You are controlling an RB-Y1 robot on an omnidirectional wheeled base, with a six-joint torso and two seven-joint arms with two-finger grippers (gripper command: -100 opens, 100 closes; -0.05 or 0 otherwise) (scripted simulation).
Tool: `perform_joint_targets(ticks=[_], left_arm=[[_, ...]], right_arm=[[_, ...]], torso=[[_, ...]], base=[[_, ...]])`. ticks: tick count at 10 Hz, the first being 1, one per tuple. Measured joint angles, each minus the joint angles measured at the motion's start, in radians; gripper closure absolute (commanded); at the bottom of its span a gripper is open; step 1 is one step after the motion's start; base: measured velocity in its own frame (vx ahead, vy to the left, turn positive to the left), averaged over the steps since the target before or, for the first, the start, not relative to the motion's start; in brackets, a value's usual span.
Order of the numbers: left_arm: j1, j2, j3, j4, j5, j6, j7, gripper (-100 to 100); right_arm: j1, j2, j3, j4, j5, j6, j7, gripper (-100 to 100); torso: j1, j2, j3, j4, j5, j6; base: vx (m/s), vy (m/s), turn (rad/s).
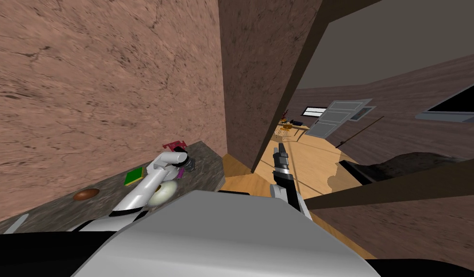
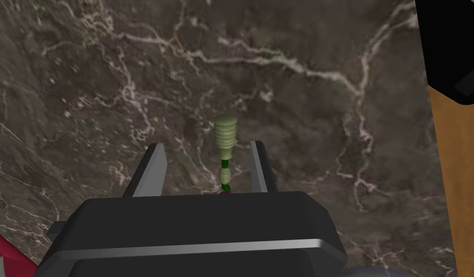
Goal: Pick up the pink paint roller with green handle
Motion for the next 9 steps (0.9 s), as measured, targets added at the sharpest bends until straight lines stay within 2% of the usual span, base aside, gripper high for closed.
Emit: perform_joint_targets(ticks=[3, 4, 5, 8, 9], left_arm=[[0.000, 0.000, 0.000, 0.000, 0.000, 0.000, 0.000, 100], [0.000, 0.000, 0.000, 0.000, 0.000, 0.000, 0.000, 0], [0.000, 0.000, 0.000, 0.000, 0.000, 0.000, 0.000, 100], [0.005, 0.018, 0.013, -0.051, 0.025, 0.044, 0.014, 100], [0.004, 0.019, 0.014, -0.053, 0.026, 0.047, 0.015, 0]], right_arm=[[0.000, 0.000, 0.000, 0.000, 0.000, 0.000, 0.000, 0], [0.000, 0.000, 0.000, 0.000, 0.000, 0.000, 0.000, 0], [0.000, 0.000, 0.000, 0.000, 0.000, 0.000, 0.000, 0], [0.000, 0.000, 0.000, 0.000, 0.000, 0.000, 0.000, 0], [0.000, 0.000, 0.000, 0.000, 0.000, 0.000, 0.000, 0]], torso=[[0.001, -0.001, -0.001, 0.000, 0.000, 0.000], [0.001, -0.001, -0.001, 0.000, 0.000, 0.000], [0.001, -0.001, -0.001, 0.000, 0.000, 0.000], [0.000, -0.001, -0.001, 0.000, 0.000, 0.000], [0.000, -0.001, -0.001, 0.000, 0.000, 0.000]], base=[[0.000, 0.000, 0.000], [0.000, 0.000, 0.000], [0.009, 0.000, 0.066], [0.012, -0.002, 0.034], [0.000, 0.000, 0.000]])
